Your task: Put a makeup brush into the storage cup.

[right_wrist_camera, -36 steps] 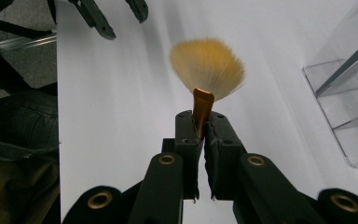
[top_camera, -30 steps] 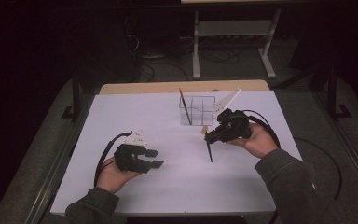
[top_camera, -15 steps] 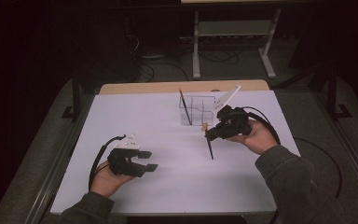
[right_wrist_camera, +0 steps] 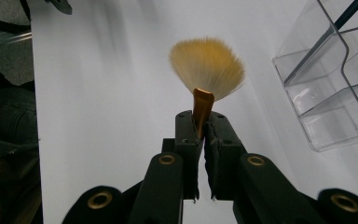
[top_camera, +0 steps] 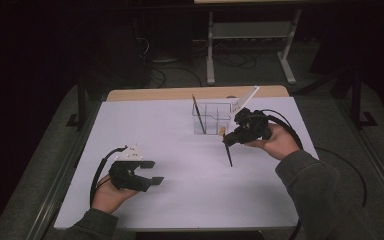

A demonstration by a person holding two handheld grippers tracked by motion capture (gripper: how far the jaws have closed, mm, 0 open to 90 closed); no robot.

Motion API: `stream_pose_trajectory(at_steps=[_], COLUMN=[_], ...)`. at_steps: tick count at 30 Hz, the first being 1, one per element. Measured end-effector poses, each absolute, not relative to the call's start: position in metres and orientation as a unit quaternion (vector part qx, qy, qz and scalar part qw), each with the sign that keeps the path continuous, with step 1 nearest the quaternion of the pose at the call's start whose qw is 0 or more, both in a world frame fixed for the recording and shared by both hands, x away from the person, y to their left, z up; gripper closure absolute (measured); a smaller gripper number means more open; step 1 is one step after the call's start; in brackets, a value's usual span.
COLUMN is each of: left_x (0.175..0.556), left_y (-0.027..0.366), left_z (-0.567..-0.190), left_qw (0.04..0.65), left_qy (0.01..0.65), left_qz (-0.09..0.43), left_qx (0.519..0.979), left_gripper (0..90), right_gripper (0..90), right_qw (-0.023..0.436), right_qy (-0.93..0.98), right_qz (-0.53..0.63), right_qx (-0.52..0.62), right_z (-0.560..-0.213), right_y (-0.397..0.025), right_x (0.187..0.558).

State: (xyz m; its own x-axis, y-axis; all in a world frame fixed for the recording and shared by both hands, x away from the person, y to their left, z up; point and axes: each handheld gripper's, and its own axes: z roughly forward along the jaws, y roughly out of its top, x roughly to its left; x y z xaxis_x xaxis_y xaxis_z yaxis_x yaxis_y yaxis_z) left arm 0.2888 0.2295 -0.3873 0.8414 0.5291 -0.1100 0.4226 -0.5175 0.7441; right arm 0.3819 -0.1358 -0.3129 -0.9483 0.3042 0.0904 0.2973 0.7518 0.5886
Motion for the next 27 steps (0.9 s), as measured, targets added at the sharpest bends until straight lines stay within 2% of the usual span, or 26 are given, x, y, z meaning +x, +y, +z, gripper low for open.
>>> stream_pose_trajectory(at_steps=[27], left_x=[0.286], left_y=[0.244], left_z=[-0.388], left_qw=[0.421], left_qy=[0.29], left_qz=[0.067], left_qx=[0.857], left_gripper=[27.6], right_gripper=[83.2], right_qw=[0.024], right_qy=[0.937], right_qz=[0.305], right_qx=[0.167], right_z=[-0.29], right_y=[-0.13], right_x=[0.413])
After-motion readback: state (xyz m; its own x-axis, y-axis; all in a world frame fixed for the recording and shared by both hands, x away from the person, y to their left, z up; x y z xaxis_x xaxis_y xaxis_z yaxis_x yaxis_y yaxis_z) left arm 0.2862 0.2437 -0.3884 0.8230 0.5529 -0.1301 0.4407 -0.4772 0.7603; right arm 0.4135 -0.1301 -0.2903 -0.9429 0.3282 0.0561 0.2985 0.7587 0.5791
